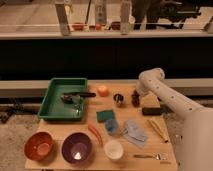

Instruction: Place grapes in red bowl

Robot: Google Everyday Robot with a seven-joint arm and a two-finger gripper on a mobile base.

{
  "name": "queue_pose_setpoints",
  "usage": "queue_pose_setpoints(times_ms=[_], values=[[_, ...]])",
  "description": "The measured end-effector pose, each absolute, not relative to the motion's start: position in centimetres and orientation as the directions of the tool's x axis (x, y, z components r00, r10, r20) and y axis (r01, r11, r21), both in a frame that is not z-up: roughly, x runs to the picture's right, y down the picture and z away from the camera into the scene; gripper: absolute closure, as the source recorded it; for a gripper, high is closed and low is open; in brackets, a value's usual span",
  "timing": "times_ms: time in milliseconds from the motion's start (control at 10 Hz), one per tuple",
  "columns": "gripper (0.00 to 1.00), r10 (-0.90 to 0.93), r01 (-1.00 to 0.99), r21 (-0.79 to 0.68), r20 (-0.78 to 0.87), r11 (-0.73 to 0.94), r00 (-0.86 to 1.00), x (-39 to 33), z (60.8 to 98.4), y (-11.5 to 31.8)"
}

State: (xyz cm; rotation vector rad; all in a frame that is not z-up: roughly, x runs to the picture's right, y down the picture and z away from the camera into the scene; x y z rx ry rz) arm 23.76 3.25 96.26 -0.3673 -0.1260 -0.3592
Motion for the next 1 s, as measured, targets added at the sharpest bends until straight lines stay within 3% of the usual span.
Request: queue_pose_setpoints(times_ms=[400, 500, 900, 1000], values=[[0.21, -0.351, 0.42, -0.356, 0.245, 0.835, 0.904, 22.6, 97.6, 4.4], [0.26, -0.356, 0.43, -0.363, 0.255, 0.827, 0.899, 22.6, 97.8, 4.6], [0.63, -0.345, 0.439, -0.383, 0.292, 0.813, 0.892, 22.1, 98.1, 4.8], [0.76, -0.353, 0.449, -0.389, 0.295, 0.804, 0.888, 21.8, 98.2, 4.8]])
